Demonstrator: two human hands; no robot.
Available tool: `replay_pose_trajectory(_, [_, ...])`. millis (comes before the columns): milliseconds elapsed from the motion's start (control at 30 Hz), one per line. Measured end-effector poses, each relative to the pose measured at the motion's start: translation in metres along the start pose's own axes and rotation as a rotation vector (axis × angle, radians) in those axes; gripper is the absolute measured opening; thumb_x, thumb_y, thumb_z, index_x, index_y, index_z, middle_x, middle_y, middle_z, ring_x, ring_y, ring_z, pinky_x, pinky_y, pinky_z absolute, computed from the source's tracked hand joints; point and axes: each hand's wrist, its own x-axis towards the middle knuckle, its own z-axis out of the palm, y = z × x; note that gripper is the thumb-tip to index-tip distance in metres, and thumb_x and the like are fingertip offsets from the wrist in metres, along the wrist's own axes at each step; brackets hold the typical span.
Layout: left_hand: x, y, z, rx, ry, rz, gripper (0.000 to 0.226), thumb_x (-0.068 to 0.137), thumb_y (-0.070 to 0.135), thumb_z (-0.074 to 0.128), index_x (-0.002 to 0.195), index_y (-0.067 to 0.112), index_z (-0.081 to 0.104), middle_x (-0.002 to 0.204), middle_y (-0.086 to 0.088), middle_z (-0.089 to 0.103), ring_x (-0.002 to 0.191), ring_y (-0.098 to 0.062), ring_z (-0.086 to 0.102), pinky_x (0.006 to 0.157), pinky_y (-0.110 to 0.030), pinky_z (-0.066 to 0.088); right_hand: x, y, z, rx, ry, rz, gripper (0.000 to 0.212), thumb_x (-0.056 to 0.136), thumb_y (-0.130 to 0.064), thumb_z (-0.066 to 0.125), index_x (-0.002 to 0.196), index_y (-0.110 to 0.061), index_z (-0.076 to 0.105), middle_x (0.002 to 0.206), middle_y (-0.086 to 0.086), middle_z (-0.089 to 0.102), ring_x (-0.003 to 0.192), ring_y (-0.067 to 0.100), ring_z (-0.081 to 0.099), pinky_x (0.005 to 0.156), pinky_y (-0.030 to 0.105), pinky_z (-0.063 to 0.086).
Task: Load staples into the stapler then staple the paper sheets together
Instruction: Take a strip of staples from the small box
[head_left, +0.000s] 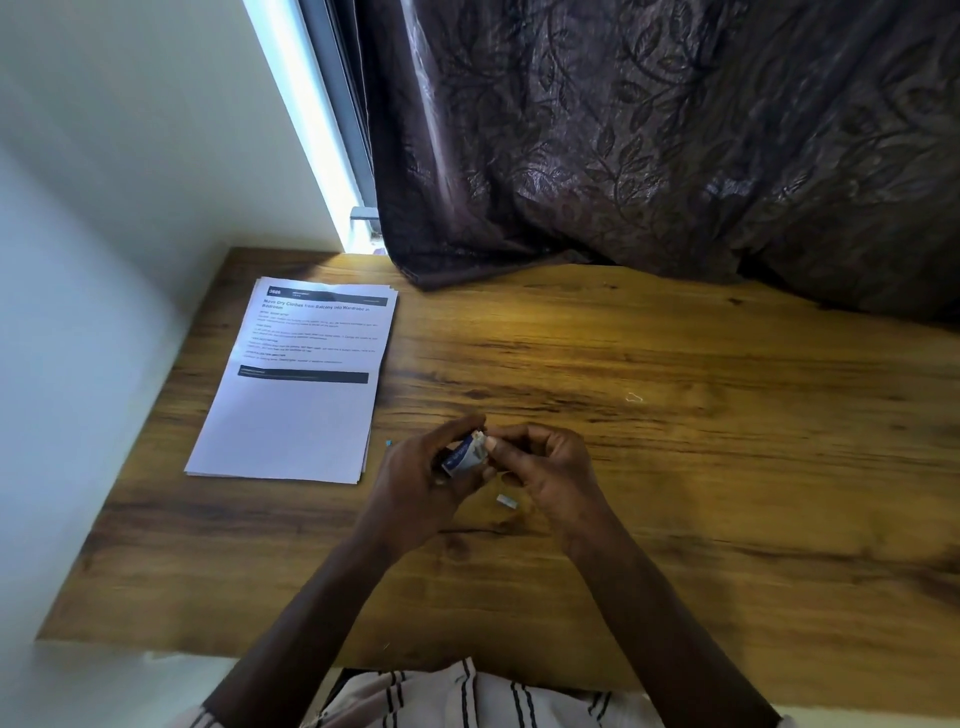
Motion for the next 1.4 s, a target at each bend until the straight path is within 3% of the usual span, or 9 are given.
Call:
replay_pose_trajectory(167, [0.03,-0.013,-0.006,0.079,-0.117,0.001,0.077,0.078,0.024,0.09,0.146,0.027,0.054,0.129,0.01,0.058,0.101,-0.009,0.069,0.076,-0.018,0.059,0.04,-0.006,-0.011,-0.13,-0.08,0.012,0.008,0.094,-0.017,0.073,0.092,-0.021,0.078,0.092,0.006,0.079,0.08,0.013,0.07,0.072,0.026,0.057])
replay_pose_trajectory(300, [0.07,-0.019,-0.012,0.151,-0.209,0.021,0.073,0.076,0.028,0.092,0.141,0.022,0.059,0.126,0.008,0.057,0.095,-0.008,0.07,0.075,-0.015,0.058,0.081,-0.01,-0.02,-0.2,-0.103,0.0,0.006,0.093,-0.016,0.074,0.096,-0.013,0.077,0.087,0.006,0.077,0.078,0.015,0.071,0.072,0.029,0.059])
replay_pose_trajectory(400, [0.1,-0.026,-0.012,0.293,-0.183,0.078,0.068,0.073,0.041,0.092,0.132,0.023,0.064,0.122,0.007,0.061,0.089,-0.003,0.068,0.069,-0.01,0.053,0.106,-0.007,-0.019,-0.32,0.001,-0.069,0.005,0.093,-0.027,0.074,0.096,-0.023,0.075,0.093,-0.004,0.077,0.086,0.011,0.072,0.077,0.03,0.06])
replay_pose_trajectory(467, [0.115,-0.037,-0.011,0.362,-0.148,0.116,0.068,0.074,0.046,0.089,0.132,0.022,0.063,0.125,0.004,0.062,0.092,-0.008,0.068,0.072,-0.022,0.059,0.116,0.0,-0.018,-0.581,0.125,-0.198,0.013,0.097,-0.032,0.067,0.108,-0.028,0.073,0.105,-0.009,0.072,0.097,0.006,0.066,0.082,0.025,0.055])
replay_pose_trajectory(533, [0.127,-0.05,-0.01,0.414,-0.074,0.117,0.068,0.076,0.05,0.086,0.134,0.023,0.061,0.13,0.002,0.061,0.101,-0.015,0.067,0.08,-0.032,0.06,0.12,0.014,-0.019,-0.91,0.192,-0.346,0.028,0.099,-0.036,0.059,0.125,-0.027,0.067,0.126,-0.006,0.062,0.119,0.01,0.053,0.099,0.03,0.047])
replay_pose_trajectory(667, [0.14,-0.068,-0.005,0.493,-0.01,0.11,0.068,0.083,0.058,0.077,0.139,0.026,0.056,0.137,-0.002,0.055,0.124,-0.022,0.053,0.093,-0.041,0.057,0.12,0.045,-0.026,-1.194,0.126,-0.469,0.048,0.104,-0.046,0.04,0.148,-0.028,0.05,0.161,-0.003,0.037,0.153,0.016,0.022,0.121,0.038,0.019])
replay_pose_trajectory(967, [0.117,-0.051,-0.011,0.477,0.036,0.026,0.077,0.084,0.054,0.078,0.148,0.026,0.045,0.144,-0.005,0.052,0.128,-0.026,0.053,0.098,-0.046,0.054,0.113,0.044,-0.027,-1.204,0.109,-0.423,0.051,0.104,-0.046,0.04,0.152,-0.031,0.043,0.167,-0.006,0.027,0.157,0.014,0.012,0.125,0.037,0.01])
replay_pose_trajectory(1167, [0.023,-0.041,-0.031,0.442,0.288,-0.147,0.057,0.087,0.041,0.079,0.136,0.025,0.056,0.117,0.001,0.062,0.103,-0.018,0.06,0.08,-0.041,0.055,0.077,0.04,-0.023,-1.199,0.077,-0.337,0.049,0.1,-0.046,0.052,0.146,-0.029,0.053,0.163,-0.005,0.034,0.152,0.018,0.024,0.122,0.038,0.022])
replay_pose_trajectory(1400, [-0.034,-0.054,-0.039,0.412,0.29,-0.314,0.026,0.09,0.038,0.075,0.112,0.024,0.071,0.099,0.003,0.071,0.086,-0.014,0.068,0.073,-0.04,0.06,0.004,0.072,-0.012,-1.118,0.091,-0.277,0.057,0.095,-0.05,0.061,0.145,-0.023,0.055,0.161,0.002,0.034,0.152,0.022,0.022,0.124,0.033,0.016])
